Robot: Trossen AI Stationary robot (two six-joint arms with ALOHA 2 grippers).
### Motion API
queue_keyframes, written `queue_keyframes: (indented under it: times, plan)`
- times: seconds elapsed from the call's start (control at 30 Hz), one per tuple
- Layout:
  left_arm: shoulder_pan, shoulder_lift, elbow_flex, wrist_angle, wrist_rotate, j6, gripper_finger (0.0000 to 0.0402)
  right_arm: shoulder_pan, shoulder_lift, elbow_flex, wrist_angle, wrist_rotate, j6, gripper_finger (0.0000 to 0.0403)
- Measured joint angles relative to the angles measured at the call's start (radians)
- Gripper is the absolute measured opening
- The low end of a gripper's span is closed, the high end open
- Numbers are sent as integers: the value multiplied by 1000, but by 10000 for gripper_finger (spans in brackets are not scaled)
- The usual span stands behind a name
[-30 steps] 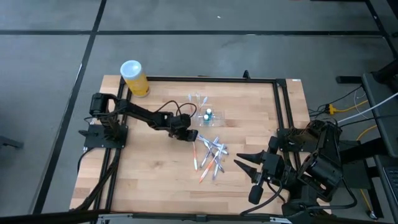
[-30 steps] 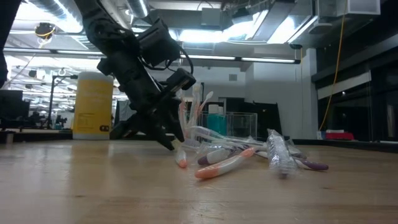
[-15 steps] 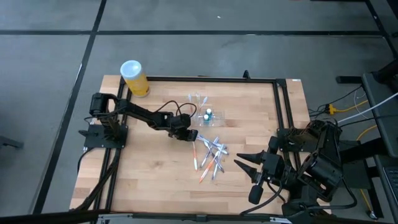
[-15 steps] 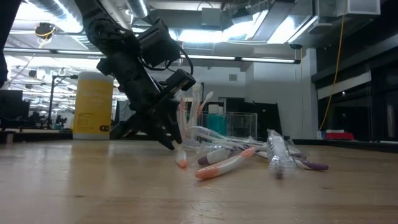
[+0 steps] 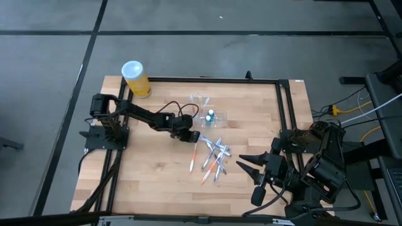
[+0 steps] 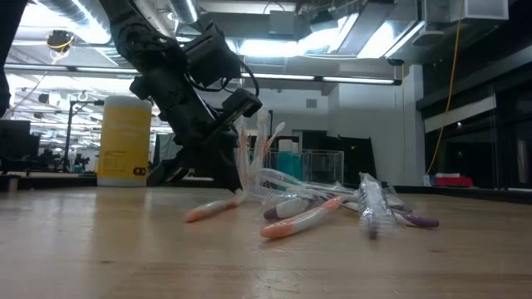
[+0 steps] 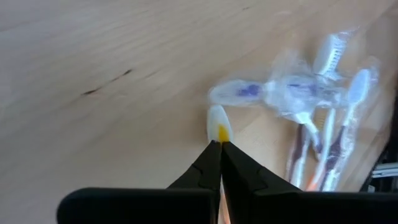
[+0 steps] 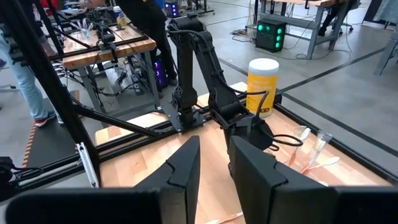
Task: Pick & Place toothbrushing station
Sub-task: Put the orange toothbrush into the transparent organizer
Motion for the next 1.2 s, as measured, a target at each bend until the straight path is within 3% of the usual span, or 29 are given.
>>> queue_keyframes:
  times: [0.3, 0.53, 0.7, 0.9, 1.0, 1.2]
  plan:
    - [-39, -29, 0, 24, 16, 7, 2, 0, 0, 0, 0, 0, 19, 91]
    - [-75, -164, 0, -3, -80, 37, 2, 0, 0, 0, -1, 0, 23, 91]
    - [-100, -301, 0, -24, -243, 176, 2, 0, 0, 0, -2, 0, 23, 91]
    - [-150, -438, 0, -29, -615, 424, 2, 0, 0, 0, -4, 15, 25, 91]
    - [-152, -469, 0, -21, -755, 499, 2, -1, 0, 0, -4, 16, 27, 91]
    - [-97, -474, 0, 93, -794, 567, 2, -6, 0, 0, 4, 16, 28, 91]
